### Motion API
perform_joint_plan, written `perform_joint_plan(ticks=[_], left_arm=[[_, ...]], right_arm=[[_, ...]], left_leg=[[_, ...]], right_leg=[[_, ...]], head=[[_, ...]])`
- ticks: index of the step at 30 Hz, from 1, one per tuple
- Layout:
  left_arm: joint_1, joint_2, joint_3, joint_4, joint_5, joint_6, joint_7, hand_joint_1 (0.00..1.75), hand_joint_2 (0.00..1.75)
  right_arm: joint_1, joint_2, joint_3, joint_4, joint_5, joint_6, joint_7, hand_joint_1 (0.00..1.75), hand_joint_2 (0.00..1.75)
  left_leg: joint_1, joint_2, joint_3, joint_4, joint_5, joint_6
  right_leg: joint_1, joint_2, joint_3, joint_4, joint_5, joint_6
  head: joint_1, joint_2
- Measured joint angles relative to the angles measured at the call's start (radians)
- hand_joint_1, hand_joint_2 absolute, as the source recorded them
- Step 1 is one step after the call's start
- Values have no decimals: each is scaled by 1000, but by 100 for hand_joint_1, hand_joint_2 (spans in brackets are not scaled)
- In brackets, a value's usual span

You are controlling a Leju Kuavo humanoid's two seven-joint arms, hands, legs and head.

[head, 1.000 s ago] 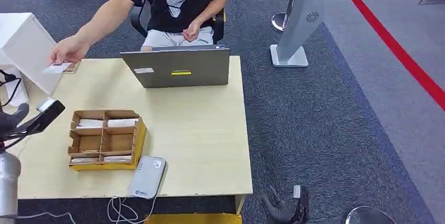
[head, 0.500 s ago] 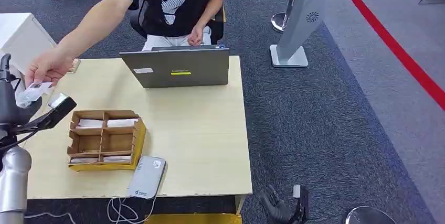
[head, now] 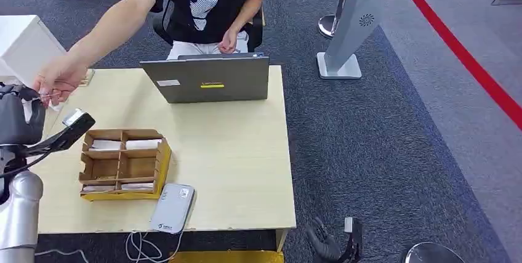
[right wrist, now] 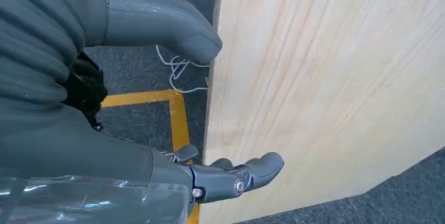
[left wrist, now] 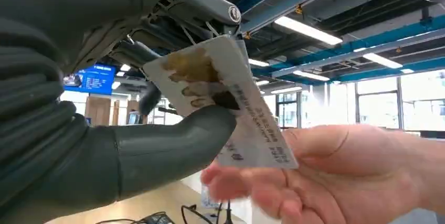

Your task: Pass the card to the sensor for recognition and then transmit it.

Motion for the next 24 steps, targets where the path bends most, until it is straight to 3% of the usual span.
perform_joint_plan(ticks=[10,13,17,21,24], left_arm=[[8,-19,0,-24,44,17,-3,175,175],[50,-62,0,-106,98,32,-41,175,175],[175,-165,-38,-291,130,36,-76,175,175],[244,-213,-69,-393,152,36,-86,175,175],[339,-269,-102,-488,249,32,-140,175,175]], right_arm=[[0,0,0,0,-20,-5,0,0,175],[3,0,0,0,-30,-7,-11,0,175],[18,-5,0,0,-49,-2,-29,0,175],[24,-8,0,0,-56,-2,-33,0,175],[38,-10,-1,0,-81,-2,-52,0,175]], left_leg=[[0,0,0,0,0,0],[-1,0,0,0,0,0],[-2,0,-1,0,-3,3],[-2,2,-1,0,-3,3],[-2,2,-1,0,-4,4]], right_leg=[[0,0,0,0,0,0],[-1,0,0,0,0,0],[-2,-1,0,-2,-1,2],[-2,2,0,-2,-1,2],[-2,1,0,-2,-2,3]], head=[[0,0],[0,0],[2,0],[3,0],[3,0]])
